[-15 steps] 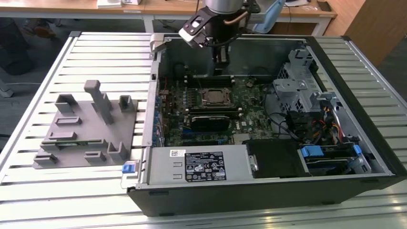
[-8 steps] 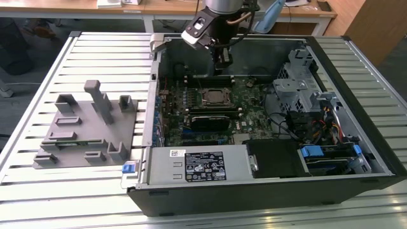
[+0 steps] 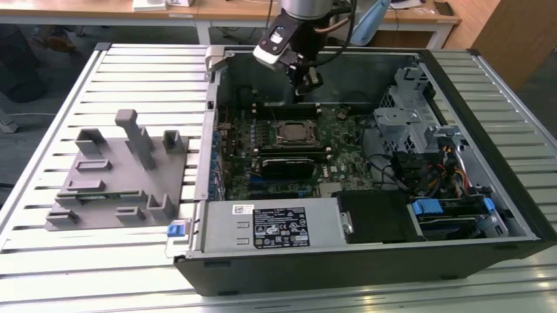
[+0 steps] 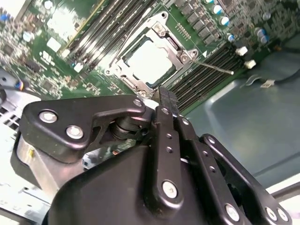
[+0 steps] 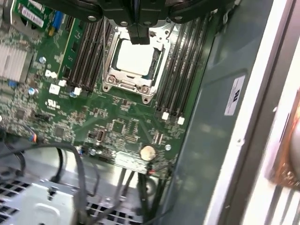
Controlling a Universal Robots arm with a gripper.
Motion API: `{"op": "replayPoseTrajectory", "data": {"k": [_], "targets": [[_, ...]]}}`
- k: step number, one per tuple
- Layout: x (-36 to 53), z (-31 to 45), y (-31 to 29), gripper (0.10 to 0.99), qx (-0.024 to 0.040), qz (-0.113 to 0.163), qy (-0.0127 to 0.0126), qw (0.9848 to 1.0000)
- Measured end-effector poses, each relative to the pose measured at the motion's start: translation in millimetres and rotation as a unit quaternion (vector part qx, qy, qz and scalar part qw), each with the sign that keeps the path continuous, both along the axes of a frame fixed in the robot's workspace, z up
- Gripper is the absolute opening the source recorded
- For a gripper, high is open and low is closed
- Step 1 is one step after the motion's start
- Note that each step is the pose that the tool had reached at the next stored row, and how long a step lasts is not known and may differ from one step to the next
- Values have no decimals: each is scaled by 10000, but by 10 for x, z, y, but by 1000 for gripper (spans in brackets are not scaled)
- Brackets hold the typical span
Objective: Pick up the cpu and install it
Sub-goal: 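Install the first cpu locking lever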
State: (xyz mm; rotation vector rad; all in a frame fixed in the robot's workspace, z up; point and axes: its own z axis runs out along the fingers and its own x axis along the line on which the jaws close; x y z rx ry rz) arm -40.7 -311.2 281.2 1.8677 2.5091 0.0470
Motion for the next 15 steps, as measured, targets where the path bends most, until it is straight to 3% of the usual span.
{"op": "replayPoseTrajectory", "data": {"k": [4, 8, 11, 15], "targets": [[0, -1, 0, 106, 0, 360, 0, 9994], [0, -2, 0, 106, 0, 728, 0, 9973], [0, -2, 0, 106, 0, 996, 0, 9950], [0, -3, 0, 106, 0, 1362, 0, 9907]]}}
